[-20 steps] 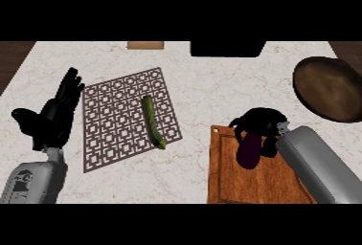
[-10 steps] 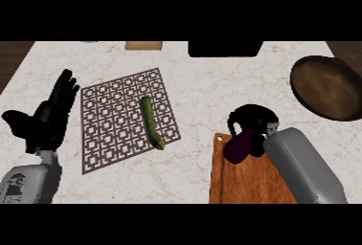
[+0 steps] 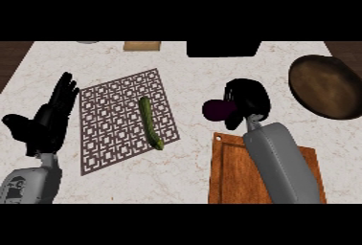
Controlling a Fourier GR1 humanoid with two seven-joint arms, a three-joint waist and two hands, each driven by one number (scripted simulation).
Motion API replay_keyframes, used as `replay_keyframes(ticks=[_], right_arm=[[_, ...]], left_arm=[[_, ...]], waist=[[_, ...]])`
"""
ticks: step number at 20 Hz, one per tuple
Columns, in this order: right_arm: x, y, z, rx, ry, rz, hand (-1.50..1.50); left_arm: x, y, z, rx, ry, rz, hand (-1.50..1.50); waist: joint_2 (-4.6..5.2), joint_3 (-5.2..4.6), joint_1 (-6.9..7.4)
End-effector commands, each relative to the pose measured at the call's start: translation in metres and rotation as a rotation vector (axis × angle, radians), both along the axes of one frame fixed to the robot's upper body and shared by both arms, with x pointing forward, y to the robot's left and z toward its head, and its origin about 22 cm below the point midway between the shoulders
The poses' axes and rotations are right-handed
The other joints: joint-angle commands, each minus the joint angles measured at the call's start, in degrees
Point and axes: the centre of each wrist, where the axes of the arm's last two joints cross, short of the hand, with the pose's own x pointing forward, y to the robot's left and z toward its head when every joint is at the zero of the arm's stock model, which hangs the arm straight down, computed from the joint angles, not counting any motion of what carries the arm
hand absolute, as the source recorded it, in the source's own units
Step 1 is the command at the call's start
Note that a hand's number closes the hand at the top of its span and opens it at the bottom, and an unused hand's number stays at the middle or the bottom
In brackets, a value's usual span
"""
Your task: Pick the eggplant from the cutting board and place it in the pan
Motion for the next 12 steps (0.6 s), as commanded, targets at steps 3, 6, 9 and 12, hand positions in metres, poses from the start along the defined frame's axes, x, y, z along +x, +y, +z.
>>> replay_keyframes(ticks=[3,6,9,12], right_arm=[[-0.020,0.021,0.058,0.063,-0.316,-0.166,1.50],[-0.017,0.007,0.070,0.079,-0.391,-0.258,1.50],[-0.026,-0.022,0.090,0.137,-0.447,-0.296,1.50],[-0.009,-0.037,0.088,0.266,-0.522,-0.367,1.50]], left_arm=[[0.008,0.000,0.003,0.022,-0.012,0.008,0.00],[0.014,-0.008,0.007,-0.001,-0.007,-0.006,0.00],[0.002,-0.013,0.008,-0.011,0.003,-0.002,0.00],[0.004,-0.008,0.000,0.003,-0.010,-0.021,0.00]], waist=[[0.18,0.02,-0.22],[0.51,0.04,0.26],[0.40,0.07,0.42],[0.74,0.07,0.96]])
